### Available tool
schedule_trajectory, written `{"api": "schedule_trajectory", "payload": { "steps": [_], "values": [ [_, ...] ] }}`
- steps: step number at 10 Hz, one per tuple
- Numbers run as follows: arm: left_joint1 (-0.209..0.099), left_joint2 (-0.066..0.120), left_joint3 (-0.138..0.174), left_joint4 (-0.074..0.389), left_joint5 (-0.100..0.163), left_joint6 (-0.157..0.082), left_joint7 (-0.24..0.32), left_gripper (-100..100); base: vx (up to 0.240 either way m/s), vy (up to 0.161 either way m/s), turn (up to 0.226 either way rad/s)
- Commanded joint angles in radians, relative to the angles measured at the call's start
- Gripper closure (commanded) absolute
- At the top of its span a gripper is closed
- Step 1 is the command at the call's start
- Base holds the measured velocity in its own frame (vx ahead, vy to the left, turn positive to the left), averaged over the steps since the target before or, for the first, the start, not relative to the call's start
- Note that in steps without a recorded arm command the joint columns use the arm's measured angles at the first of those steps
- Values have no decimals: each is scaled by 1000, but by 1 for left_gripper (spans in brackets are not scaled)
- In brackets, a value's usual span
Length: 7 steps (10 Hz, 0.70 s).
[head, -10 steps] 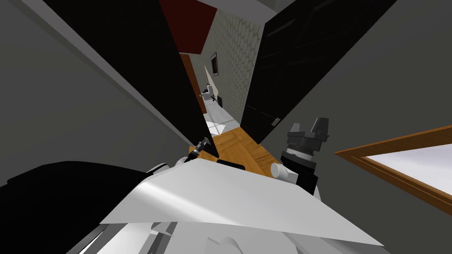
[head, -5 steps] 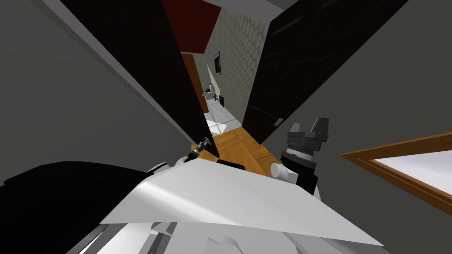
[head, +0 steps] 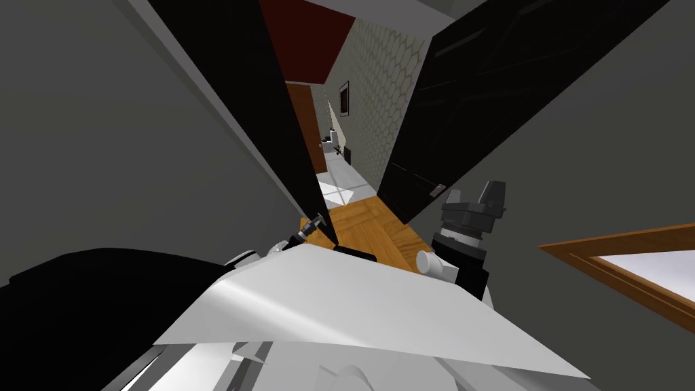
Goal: Pull the door open
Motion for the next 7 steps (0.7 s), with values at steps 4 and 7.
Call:
{"api": "schedule_trajectory", "payload": {
  "steps": [4, 7],
  "values": [
    [-1, -3, -7, -10, -67, -27, 23, 100, -13, 32, 50],
    [-2, -1, -8, -7, -119, -54, 41, 100, 7, 52, 67]
  ]
}}
